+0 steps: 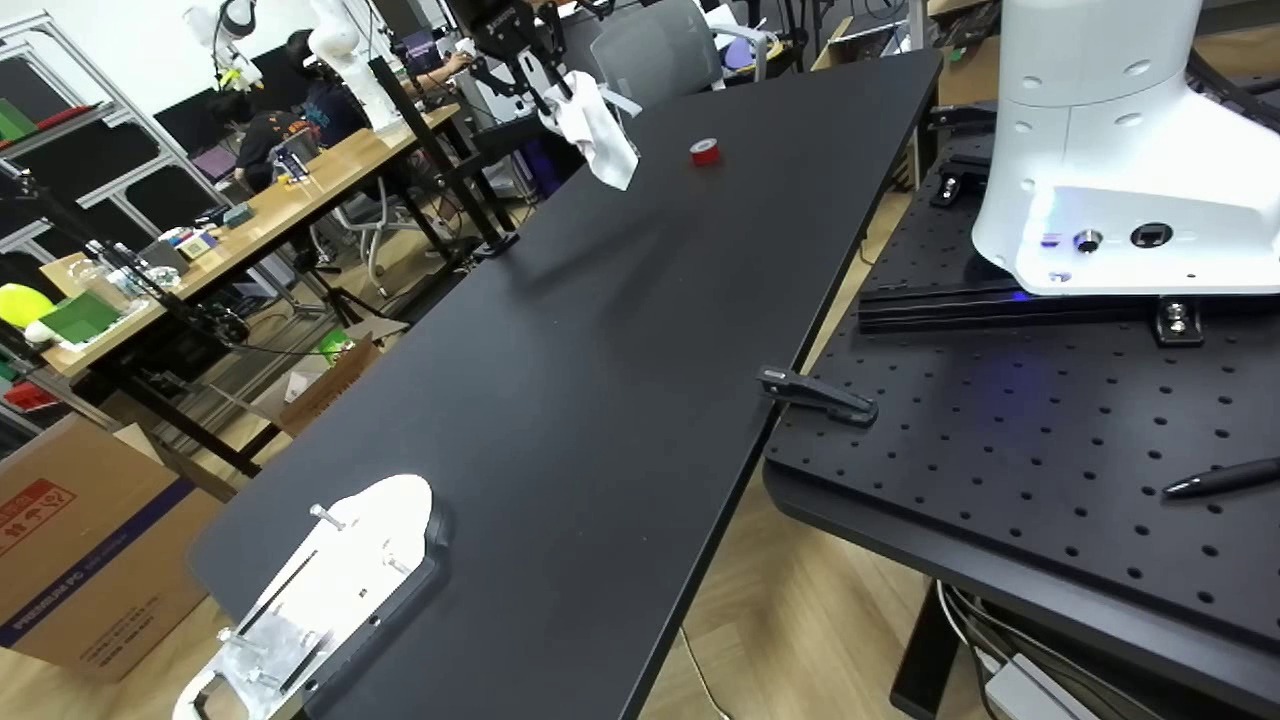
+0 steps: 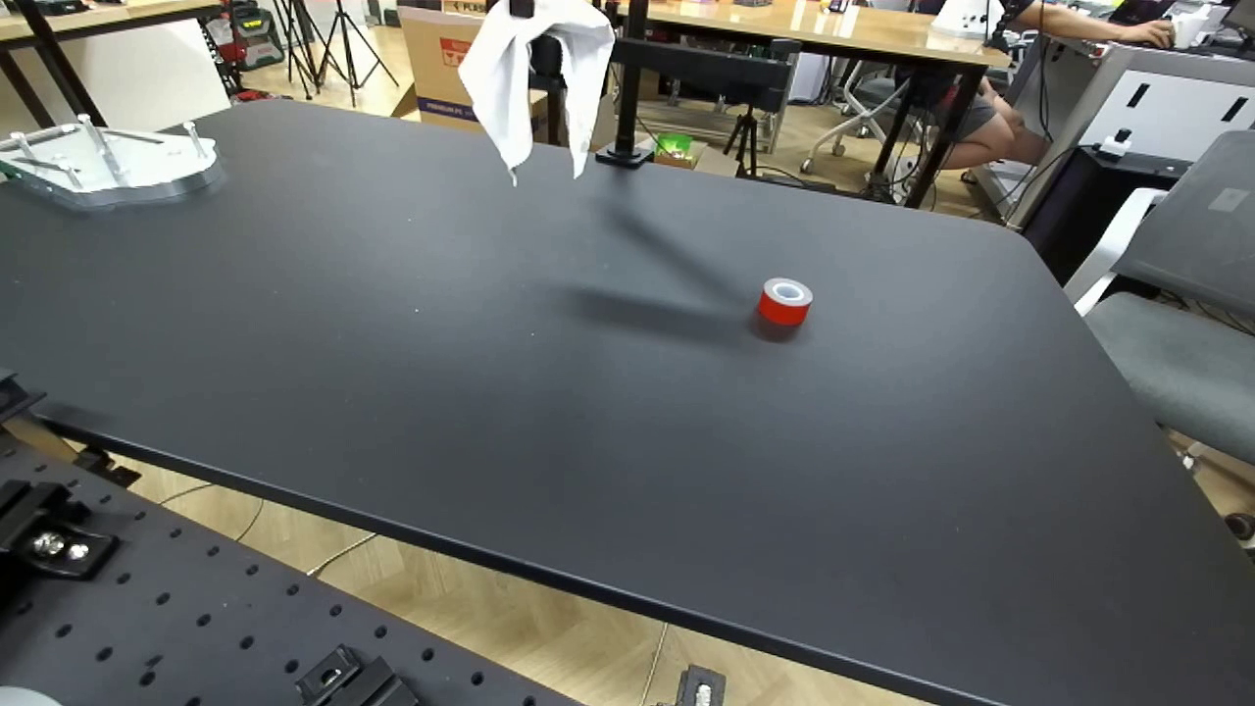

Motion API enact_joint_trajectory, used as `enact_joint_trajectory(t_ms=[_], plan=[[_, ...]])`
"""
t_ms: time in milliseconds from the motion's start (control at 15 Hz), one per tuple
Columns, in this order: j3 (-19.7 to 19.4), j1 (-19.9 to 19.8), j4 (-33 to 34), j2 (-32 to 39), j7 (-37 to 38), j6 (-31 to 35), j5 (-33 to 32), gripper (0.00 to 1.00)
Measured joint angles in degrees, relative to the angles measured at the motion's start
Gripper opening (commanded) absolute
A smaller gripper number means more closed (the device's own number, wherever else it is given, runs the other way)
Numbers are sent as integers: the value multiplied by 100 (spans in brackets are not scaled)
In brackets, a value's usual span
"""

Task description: Pick up the white cloth from the table and hang it on the black object, unhang the white cloth and put it on the table

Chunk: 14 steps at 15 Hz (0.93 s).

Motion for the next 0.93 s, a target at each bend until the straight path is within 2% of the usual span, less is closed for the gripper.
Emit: enact_joint_trajectory(t_ms=[333,400,467,533,600,933], plan=[[0,110,15,-161,2,-1,-288,99],[1,150,15,-220,7,-10,-377,100],[3,189,15,-282,10,-36,-448,90],[6,223,14,-350,13,-72,-487,98],[9,248,13,-413,17,-99,-527,100],[10,263,-4,-492,17,-150,-549,100]])
